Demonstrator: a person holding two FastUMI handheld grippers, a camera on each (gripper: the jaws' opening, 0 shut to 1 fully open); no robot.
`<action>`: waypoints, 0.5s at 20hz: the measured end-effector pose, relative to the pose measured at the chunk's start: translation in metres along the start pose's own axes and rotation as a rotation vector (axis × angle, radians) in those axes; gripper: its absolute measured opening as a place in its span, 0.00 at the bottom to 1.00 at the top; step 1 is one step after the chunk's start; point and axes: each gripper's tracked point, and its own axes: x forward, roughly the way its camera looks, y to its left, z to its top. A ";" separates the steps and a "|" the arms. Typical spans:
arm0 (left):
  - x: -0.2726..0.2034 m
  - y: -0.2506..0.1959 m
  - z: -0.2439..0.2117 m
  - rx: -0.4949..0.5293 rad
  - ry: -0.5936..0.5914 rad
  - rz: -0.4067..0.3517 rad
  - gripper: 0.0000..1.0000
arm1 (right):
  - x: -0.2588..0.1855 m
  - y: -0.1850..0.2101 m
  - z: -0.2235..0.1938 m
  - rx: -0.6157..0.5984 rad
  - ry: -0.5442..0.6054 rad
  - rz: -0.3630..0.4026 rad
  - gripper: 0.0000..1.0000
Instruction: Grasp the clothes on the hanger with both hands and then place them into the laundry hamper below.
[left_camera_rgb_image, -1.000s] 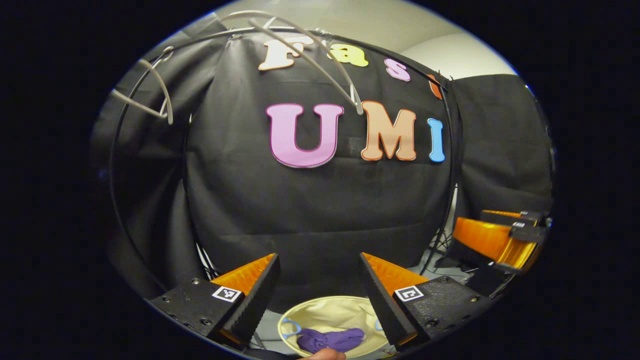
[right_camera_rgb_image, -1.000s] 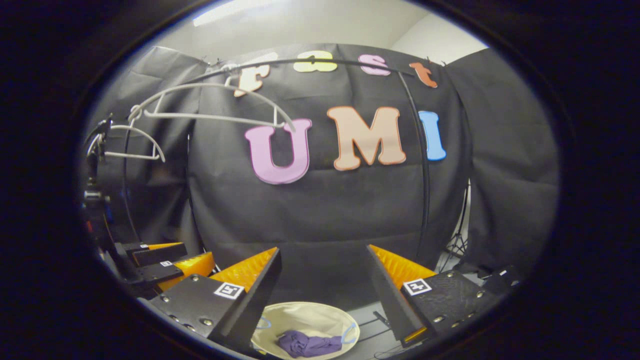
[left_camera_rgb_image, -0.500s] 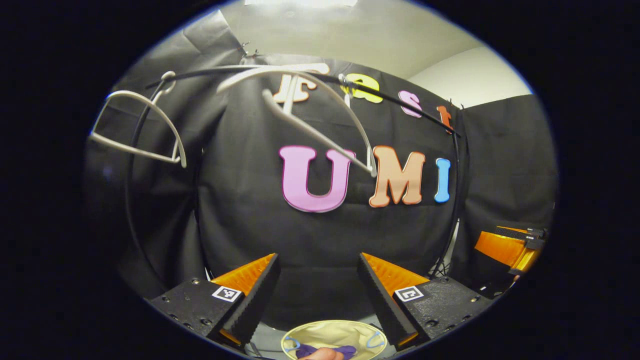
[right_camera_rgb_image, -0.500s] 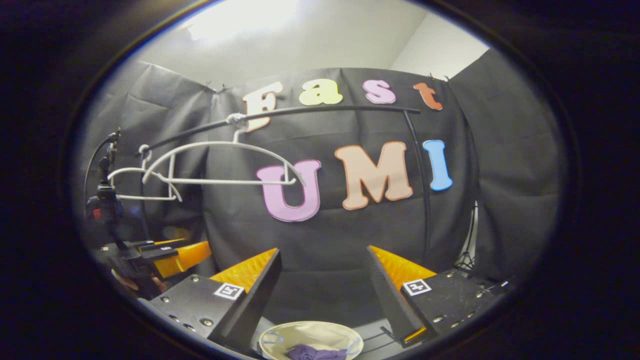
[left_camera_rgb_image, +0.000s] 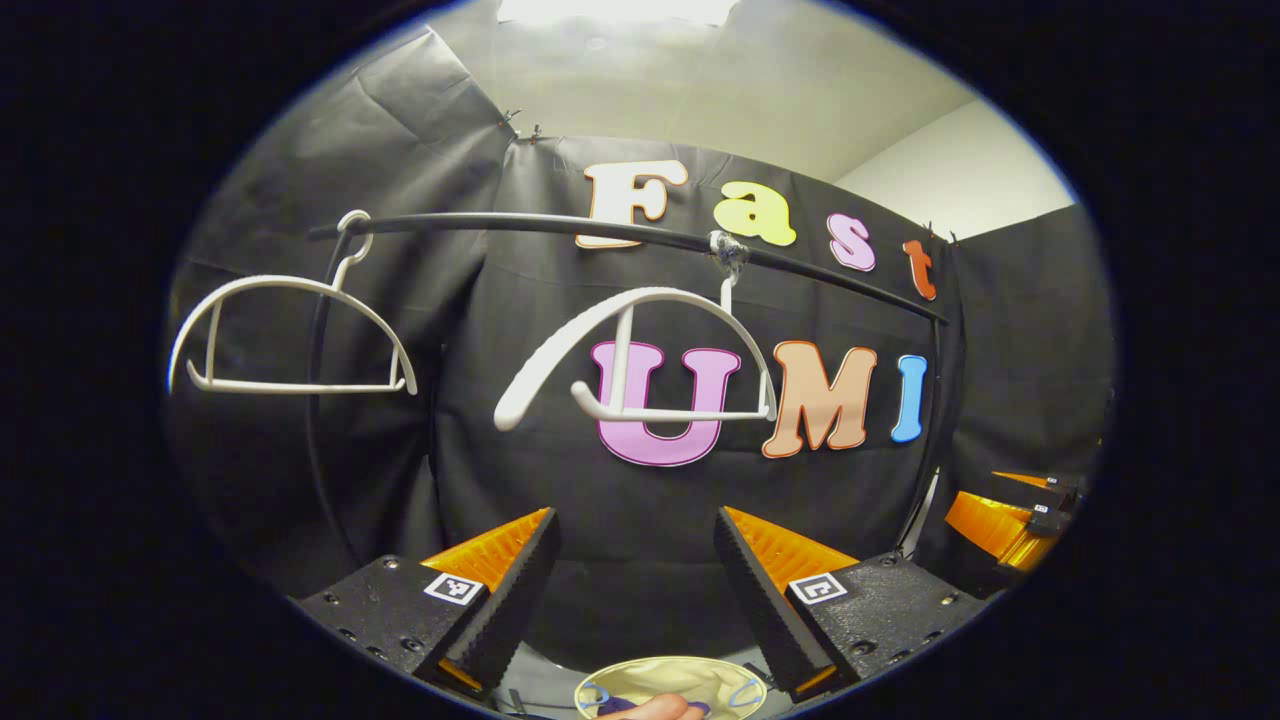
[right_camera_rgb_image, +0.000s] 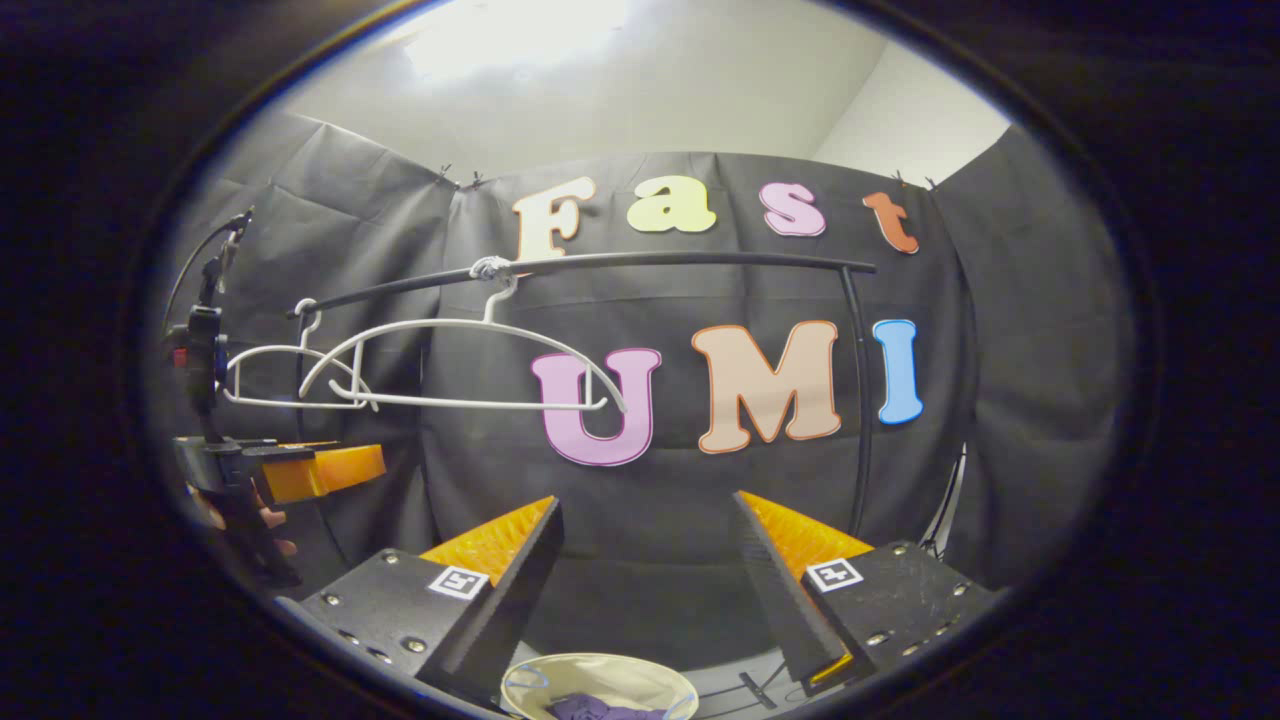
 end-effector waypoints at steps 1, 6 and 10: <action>-0.001 -0.006 0.000 0.000 0.007 -0.010 0.92 | 0.001 -0.002 0.005 0.001 -0.004 -0.002 0.95; 0.000 -0.017 -0.005 0.038 0.056 0.028 0.92 | 0.012 -0.008 0.021 0.019 0.005 0.031 0.99; -0.003 -0.040 -0.004 0.030 0.055 0.023 0.92 | 0.009 -0.016 0.023 0.030 0.002 0.094 0.98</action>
